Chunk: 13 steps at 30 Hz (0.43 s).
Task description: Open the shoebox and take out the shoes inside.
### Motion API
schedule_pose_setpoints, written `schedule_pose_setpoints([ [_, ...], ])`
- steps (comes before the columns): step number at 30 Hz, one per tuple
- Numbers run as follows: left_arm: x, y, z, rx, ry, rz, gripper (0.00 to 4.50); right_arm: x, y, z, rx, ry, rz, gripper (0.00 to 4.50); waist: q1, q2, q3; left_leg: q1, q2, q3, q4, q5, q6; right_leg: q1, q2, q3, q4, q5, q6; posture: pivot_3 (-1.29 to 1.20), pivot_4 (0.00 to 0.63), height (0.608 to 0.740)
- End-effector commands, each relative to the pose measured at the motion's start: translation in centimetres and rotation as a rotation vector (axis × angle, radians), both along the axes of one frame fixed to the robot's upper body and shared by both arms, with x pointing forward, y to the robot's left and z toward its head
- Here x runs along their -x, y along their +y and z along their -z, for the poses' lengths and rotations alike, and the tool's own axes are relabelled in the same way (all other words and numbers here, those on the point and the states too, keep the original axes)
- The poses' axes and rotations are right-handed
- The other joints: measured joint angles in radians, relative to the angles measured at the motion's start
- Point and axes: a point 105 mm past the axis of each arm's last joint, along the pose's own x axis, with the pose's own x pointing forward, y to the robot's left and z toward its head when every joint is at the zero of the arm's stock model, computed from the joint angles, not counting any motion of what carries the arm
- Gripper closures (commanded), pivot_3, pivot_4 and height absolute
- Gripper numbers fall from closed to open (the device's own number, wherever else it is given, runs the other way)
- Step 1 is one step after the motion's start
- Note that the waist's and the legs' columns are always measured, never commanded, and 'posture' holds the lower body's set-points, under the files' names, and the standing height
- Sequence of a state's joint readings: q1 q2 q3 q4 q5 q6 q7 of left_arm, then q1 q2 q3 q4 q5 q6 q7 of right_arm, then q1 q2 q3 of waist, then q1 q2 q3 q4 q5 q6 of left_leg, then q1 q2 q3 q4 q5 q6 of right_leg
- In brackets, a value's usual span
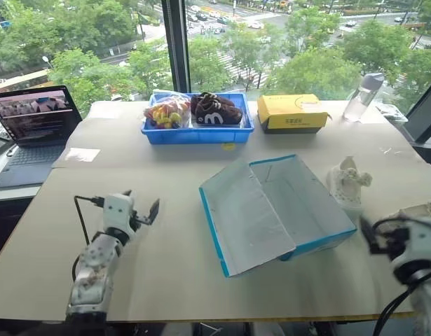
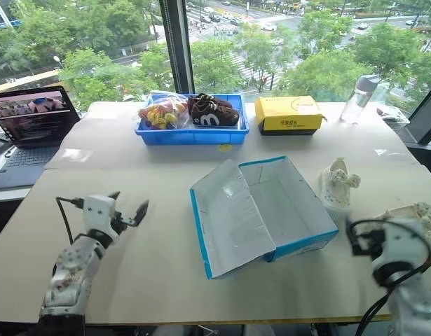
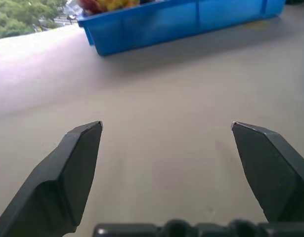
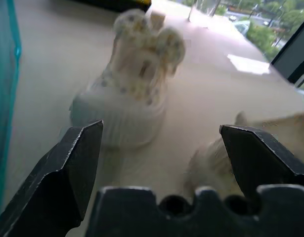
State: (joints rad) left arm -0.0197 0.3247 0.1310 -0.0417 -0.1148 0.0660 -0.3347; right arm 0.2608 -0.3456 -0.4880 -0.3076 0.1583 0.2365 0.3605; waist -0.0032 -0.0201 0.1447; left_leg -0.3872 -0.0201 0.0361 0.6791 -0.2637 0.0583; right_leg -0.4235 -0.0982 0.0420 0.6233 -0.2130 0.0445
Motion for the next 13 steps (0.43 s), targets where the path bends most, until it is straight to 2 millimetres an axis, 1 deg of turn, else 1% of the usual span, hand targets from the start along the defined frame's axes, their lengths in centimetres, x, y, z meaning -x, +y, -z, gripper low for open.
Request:
schedule_pose_setpoints([
  [1, 0.4, -0.2, 1.3, 0.01, 0.002, -0.025, 0.0, -0.5, 1.6, -0.6, 0.06, -0.051, -0.052, 0.03, -0.01, 0.001, -0.001, 0.001, 0.0, 0.0, 0.0, 0.0, 0.0, 0.002, -0.001, 0.0, 0.0, 0.0, 0.0, 0.0, 0.15, 0.74],
  [3, 0.6, -0.3, 2.1, 0.033, 0.025, -0.039, 0.0, -0.4, 1.8, 0.5, 0.008, -0.028, -0.046, 0.03, -0.012, 0.001, -0.002, 0.004, 0.001, 0.0, 0.0, 0.0, 0.0, 0.004, -0.001, 0.0, 0.001, 0.0, 0.0, 0.0, 0.15, 0.74],
  [6, 0.9, -0.3, 2.9, 0.042, 0.043, -0.036, 0.0, -0.4, 2.3, 1.6, -0.005, -0.001, -0.07, 0.03, -0.011, 0.002, -0.008, 0.006, 0.001, 0.0, 0.0, 0.0, 0.0, 0.005, 0.002, 0.0, 0.001, 0.0, -0.001, 0.0, 0.15, 0.74],
  [9, 0.8, -0.1, 3.0, 0.052, 0.047, -0.041, 0.0, -0.5, 2.1, 2.0, -0.011, 0.003, -0.07, 0.03, -0.011, 0.003, -0.009, 0.006, 0.001, 0.001, 0.0, 0.0, 0.0, 0.004, 0.003, 0.0, 0.001, 0.0, -0.001, 0.0, 0.15, 0.74],
  [13, 0.7, 0.4, 3.2, 0.066, 0.077, -0.043, 0.0, -0.6, 1.8, 1.9, -0.019, -0.006, -0.065, 0.03, -0.011, 0.003, -0.01, 0.008, 0.001, 0.001, 0.0, 0.0, 0.0, 0.006, 0.003, 0.0, 0.001, 0.0, -0.001, 0.0, 0.15, 0.74],
])
